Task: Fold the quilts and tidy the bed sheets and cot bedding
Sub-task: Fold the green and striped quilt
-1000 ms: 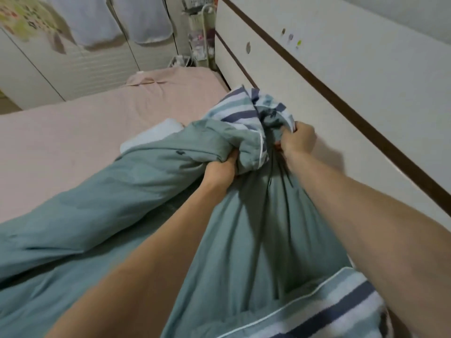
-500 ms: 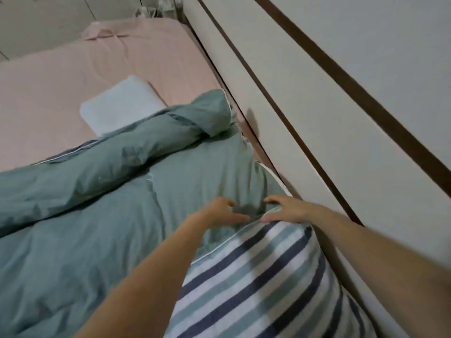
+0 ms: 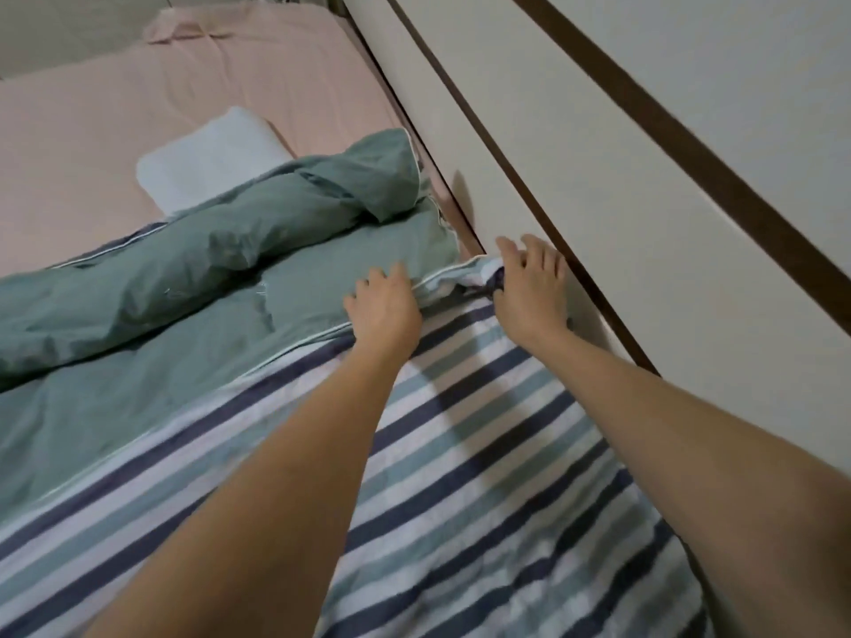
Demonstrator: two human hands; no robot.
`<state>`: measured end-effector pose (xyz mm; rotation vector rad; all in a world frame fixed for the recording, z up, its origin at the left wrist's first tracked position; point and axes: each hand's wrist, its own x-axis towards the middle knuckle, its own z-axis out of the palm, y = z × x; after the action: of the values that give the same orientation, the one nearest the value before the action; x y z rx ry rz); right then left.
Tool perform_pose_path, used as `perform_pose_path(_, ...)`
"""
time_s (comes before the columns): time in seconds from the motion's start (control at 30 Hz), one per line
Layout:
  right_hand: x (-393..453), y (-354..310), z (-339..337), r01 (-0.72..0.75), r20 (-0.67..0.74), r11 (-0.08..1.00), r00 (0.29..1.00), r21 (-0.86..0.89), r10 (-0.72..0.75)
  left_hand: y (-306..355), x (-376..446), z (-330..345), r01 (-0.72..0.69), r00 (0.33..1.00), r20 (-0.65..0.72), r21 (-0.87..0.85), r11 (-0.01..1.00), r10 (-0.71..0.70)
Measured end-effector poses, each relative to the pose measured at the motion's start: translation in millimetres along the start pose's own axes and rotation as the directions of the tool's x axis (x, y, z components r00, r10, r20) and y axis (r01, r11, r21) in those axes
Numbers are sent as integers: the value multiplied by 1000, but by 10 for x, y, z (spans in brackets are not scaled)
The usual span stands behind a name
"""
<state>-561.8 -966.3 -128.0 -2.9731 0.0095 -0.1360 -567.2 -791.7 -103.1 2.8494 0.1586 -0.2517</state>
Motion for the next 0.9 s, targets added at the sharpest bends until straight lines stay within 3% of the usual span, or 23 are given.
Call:
perform_pose_path(0.07, -274, 25, 196, 52, 22, 997, 998, -52, -51, -48, -136, 233, 3, 1000, -31, 76, 997, 0)
perform_pose_path(0.13, -661, 85, 414, 167, 227, 984, 962, -56, -150, -214, -404, 503, -108, 993, -35, 154, 982, 114)
perform_pose_path(0.2, -870, 154, 574, 154, 531, 986, 841, -58, -101, -443, -617, 683, -218, 953, 258, 221, 951, 159)
perform_pose_path(0.23, -870, 153, 584, 115, 603, 991, 796, -62, -55, -565, -674, 711, -233, 902, 412, 221, 947, 126)
perform_pose_path(0.27, -886, 98, 532, 68, 611, 996, 791, -55, -20, -683, -724, 673, -233, 876, 471, 221, 947, 105)
perform_pose_path(0.33, -873, -54, 376, 9, 502, 1000, 865, -10, -3, -814, -723, 490, -230, 921, 366, 239, 943, 132)
perform_pose_path(0.43, -951, -477, -44, 113, 409, 989, 901, 97, -143, -909, -849, -38, -183, 936, 334, 186, 965, 113)
perform_pose_path(0.63, -1324, -1865, -810, 291, 479, 934, 803, 206, -356, -1628, -1687, -1107, -93, 904, 427, 195, 976, 1)
perform_pose_path(0.77, -1863, -3134, -1098, 440, 455, 855, 724, 275, -519, -2637, -2580, -1674, 75, 934, 330, 182, 980, -133)
perform_pose_path(0.9, -2613, -4381, -1146, 567, 467, 762, 607, 313, -643, -3844, -3752, -2086, 296, 907, 266, 150, 943, -327)
